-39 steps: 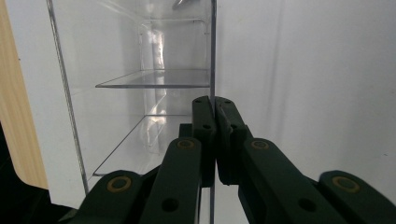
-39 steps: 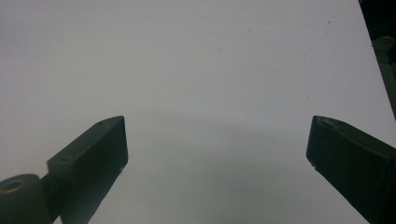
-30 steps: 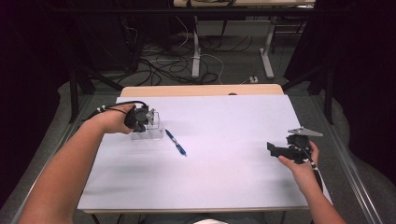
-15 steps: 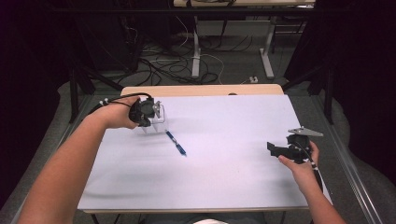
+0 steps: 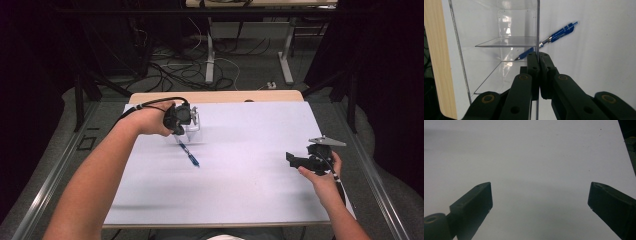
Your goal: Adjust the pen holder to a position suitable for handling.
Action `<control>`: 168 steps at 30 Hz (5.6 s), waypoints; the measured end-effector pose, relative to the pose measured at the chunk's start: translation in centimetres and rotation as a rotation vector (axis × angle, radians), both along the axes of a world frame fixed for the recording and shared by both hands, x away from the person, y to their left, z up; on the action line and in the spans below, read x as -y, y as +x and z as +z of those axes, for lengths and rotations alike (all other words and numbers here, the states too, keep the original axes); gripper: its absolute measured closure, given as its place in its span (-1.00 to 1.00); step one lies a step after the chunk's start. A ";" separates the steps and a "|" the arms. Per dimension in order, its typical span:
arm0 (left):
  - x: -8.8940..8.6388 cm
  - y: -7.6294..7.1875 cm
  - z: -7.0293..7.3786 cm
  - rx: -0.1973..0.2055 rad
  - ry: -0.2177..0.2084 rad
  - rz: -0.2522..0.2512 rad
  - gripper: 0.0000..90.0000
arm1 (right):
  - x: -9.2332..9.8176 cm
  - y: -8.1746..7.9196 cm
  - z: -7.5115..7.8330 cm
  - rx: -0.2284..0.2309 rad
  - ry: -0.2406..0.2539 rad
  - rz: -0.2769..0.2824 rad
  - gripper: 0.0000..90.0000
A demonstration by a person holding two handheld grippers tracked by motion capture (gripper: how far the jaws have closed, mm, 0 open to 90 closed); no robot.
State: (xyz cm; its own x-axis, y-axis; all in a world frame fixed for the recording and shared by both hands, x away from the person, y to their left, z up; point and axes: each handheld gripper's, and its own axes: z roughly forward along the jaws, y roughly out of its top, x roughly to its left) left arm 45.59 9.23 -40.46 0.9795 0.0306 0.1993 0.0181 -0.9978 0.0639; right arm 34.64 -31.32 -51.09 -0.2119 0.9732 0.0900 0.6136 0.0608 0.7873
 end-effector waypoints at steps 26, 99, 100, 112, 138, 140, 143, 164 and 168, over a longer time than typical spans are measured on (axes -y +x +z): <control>8.1 -0.8 -2.5 -0.067 -0.003 -0.059 0.97 | -0.2 0.0 -0.2 -0.006 -0.003 0.007 -0.88; 4.4 -1.8 1.3 0.192 -0.309 0.106 0.14 | -0.2 -0.1 0.0 0.001 -0.007 0.016 -0.88; 4.2 -1.8 1.6 0.198 -0.318 0.122 0.13 | -0.2 -0.1 0.0 0.000 -0.007 0.015 -0.88; 0.8 -1.7 3.5 0.149 -0.543 0.378 0.11 | -0.2 -0.1 0.0 0.004 -0.002 0.016 -0.88; -9.3 -2.9 2.9 0.192 -0.817 0.892 -0.70 | -0.5 -0.1 0.0 0.003 -0.005 0.014 -0.88; -9.9 -3.1 2.8 0.196 -0.827 0.909 -0.74 | -0.5 -0.1 0.0 0.000 -0.004 0.016 -0.88; -10.7 -3.4 2.3 0.184 -0.859 0.938 -0.80 | -0.6 -0.1 0.0 0.002 -0.002 0.015 -0.88; -14.1 -4.9 -2.2 0.058 -0.990 1.222 -0.65 | -1.0 -0.1 0.1 0.006 -0.006 0.026 -0.88; -14.4 -5.1 -3.5 0.037 -1.036 1.249 -0.64 | -1.2 0.0 0.1 0.005 -0.006 0.033 -0.87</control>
State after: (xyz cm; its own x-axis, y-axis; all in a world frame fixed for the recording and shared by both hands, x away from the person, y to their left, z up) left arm 40.53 23.62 -43.91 0.2380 0.8896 -0.3898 0.7238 0.1051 0.6820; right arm 34.64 -30.10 -51.01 -0.2445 0.9661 0.0834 0.6069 0.0854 0.7902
